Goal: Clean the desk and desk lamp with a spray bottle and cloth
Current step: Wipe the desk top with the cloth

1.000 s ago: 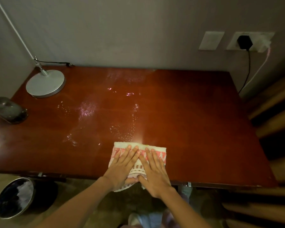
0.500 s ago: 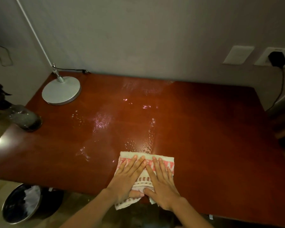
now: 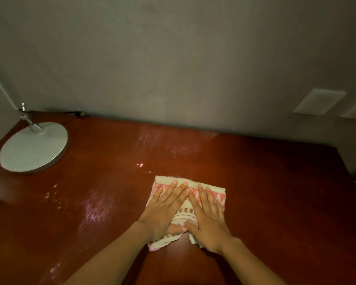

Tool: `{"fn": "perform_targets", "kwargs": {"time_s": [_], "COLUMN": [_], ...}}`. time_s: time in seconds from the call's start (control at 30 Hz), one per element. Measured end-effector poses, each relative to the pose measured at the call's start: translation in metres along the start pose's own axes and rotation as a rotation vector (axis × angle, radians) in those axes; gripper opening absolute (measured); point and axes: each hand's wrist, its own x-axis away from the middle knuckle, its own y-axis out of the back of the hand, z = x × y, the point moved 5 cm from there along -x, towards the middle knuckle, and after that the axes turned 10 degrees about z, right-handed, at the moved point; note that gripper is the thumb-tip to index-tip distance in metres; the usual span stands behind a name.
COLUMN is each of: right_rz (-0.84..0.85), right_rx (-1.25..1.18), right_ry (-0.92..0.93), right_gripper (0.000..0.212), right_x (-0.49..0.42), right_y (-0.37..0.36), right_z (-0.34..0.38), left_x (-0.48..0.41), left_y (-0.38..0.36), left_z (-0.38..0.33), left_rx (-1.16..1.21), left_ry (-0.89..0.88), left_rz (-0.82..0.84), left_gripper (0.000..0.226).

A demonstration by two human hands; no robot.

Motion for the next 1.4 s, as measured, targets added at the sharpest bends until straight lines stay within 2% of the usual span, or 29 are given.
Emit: {"fn": "perform_targets", "kwargs": {"time_s": [0.2,0.4,0.53,0.77,0.9,1.1,1.4], "right_rz": [-0.073,-0.134,-0.158,-0.171,-0.196,-0.197,-0.208], "right_rx": [0.025,0.017,0.023,0.016,0.050,0.055,0.069], "right_ry": [-0.073,-0.075,-0.050,-0.045,-0.054,-0.041,0.044], "right_gripper": [0.080,0.076,0.074,0.072,0.082,0.069,0.067], "right_x": [-0.069,-0.133,-0.152,-0.158,-0.161,-0.177,-0.227], "right_y": [0.075,0.136,0.156,0.161,0.161,0.157,0.137], "right_z": [-0.052,-0.089,-0.094,-0.095,-0.094,-0.050,0.063], "left_x": [-0.105,-0.181,-0.202,-0.204,-0.206,-0.182,-0.109], "left_y": [0.059,0.098,0.108,0.115,0.114,0.109,0.083], "left_z": [0.029,0.062,0.078,0.083,0.087,0.125,0.227], "left_rx": [0.058,0.079,0.118,0.188,0.194,0.249,0.245], "left_ry": [-0.069,-0.052,-0.057,-0.067,-0.100,-0.082,0.046], "left_rz": [-0.018,-0.039,-0.056,-0.119,-0.136,-0.137,-0.089], "left_gripper": [0.095,0.091,0.099,0.088,0.089,0.088,0.086]}}
